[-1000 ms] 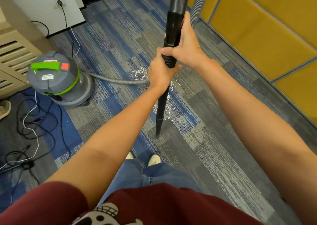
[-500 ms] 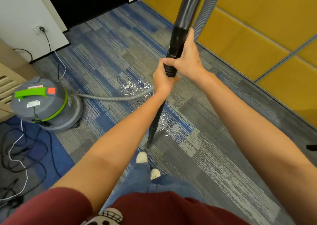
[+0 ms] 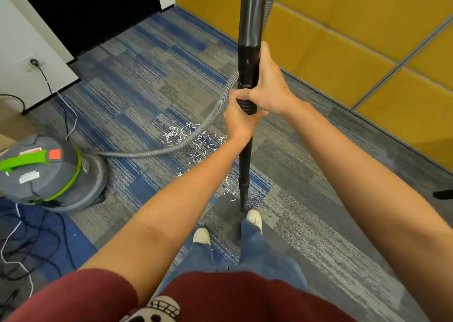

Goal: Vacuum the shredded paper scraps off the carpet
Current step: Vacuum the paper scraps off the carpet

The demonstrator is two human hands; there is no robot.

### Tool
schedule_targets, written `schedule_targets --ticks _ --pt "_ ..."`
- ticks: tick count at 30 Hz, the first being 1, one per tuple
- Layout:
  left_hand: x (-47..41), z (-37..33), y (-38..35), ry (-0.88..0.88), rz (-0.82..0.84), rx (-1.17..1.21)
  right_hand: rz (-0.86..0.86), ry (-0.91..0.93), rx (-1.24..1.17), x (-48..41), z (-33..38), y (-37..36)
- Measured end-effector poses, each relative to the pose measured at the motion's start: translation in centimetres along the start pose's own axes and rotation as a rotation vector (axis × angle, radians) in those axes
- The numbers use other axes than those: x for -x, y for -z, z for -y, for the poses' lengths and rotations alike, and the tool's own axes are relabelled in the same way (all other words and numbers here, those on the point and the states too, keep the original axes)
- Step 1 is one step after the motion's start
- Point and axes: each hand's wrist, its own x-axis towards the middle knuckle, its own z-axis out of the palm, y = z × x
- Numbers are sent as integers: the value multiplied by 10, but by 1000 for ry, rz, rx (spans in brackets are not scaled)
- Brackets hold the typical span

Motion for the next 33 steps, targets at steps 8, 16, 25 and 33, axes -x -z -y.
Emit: schedule_targets --ticks 8,16,25,33 --pt "-25 -6 -32 -3 -136 51 77 33 -55 -32 -23 17" --pt "-43 -8 -39 5 -196 58 124 45 -67 -56 -31 17" --pt "-67 -10 -31 -9 -214 29 125 68 -82 -79 -28 12" --pt "-86 -14 -27 -49 -209 21 120 80 -96 -94 -26 13"
